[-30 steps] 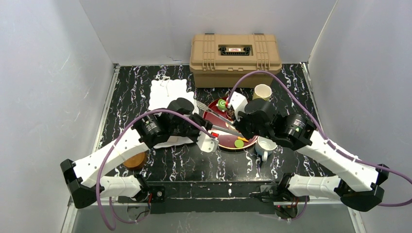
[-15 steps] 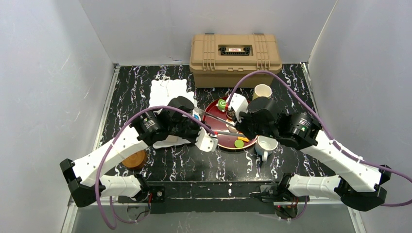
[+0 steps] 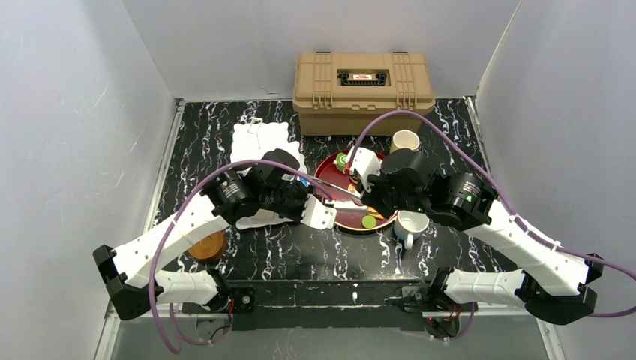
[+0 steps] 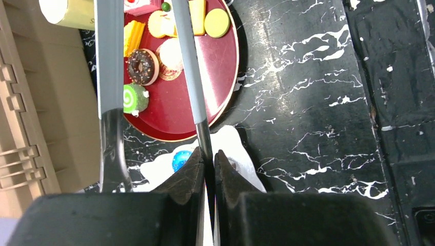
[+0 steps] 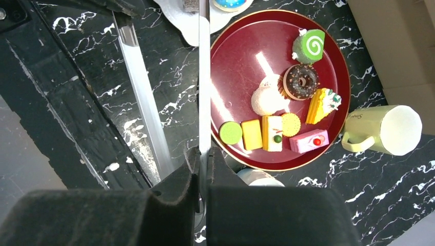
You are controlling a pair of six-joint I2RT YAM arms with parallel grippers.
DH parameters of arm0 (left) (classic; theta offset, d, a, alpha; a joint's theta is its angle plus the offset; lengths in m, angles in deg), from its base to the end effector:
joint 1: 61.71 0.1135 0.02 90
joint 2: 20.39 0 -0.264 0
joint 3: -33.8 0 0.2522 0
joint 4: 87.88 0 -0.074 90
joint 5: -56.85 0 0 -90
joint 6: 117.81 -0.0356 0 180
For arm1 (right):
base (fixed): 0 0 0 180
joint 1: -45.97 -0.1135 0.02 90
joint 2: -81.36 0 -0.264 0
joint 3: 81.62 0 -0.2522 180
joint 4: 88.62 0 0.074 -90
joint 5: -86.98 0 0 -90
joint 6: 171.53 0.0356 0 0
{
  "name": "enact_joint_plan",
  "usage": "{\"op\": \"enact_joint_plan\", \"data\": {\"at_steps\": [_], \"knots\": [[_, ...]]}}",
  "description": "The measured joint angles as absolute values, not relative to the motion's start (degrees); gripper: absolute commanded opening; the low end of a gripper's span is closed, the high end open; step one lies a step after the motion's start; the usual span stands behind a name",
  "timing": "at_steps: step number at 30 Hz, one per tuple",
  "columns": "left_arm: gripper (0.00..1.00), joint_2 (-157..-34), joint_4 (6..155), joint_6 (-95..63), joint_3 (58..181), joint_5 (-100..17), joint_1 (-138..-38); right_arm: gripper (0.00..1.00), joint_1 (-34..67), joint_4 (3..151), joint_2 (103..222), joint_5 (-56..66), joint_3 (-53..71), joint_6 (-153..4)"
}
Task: Serve the afternoon tea
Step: Pick up the clamp from the desert table.
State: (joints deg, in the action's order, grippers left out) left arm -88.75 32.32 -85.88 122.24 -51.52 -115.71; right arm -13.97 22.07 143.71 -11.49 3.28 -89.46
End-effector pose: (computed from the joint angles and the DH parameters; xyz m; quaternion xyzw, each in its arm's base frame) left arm 0.1334 -0.2027 0.3766 0.7791 0.4430 -0.1295 0.4243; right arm 0.1034 0.1682 0.4187 -0.4697 0.7576 0.1373 0.4319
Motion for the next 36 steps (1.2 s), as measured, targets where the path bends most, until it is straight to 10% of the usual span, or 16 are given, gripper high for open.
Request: {"op": "enact_joint_plan", "data": {"at_steps": [4, 10, 23, 36], "knots": [[0.0, -88.85, 32.25, -84.35, 122.31, -51.39, -115.47, 0.57, -14.1, 22.2, 143.8, -11.22, 2.95, -89.19], [0.0, -88.53, 32.67, -75.12, 122.31, -58.1, -113.94, 0.97, -13.93, 28.25, 143.08, -14.5, 2.34, -86.9], [0.0, -82.82, 58.13, -25.9, 118.5, -75.73, -101.39, 0.99, -13.71, 49.65, 135.93, -23.05, 2.34, -79.25], [0.0, -81.16, 67.51, -11.65, 118.55, -77.94, -100.1, 0.98, -13.67, 59.79, 133.24, -13.71, 9.29, -71.93]]}}
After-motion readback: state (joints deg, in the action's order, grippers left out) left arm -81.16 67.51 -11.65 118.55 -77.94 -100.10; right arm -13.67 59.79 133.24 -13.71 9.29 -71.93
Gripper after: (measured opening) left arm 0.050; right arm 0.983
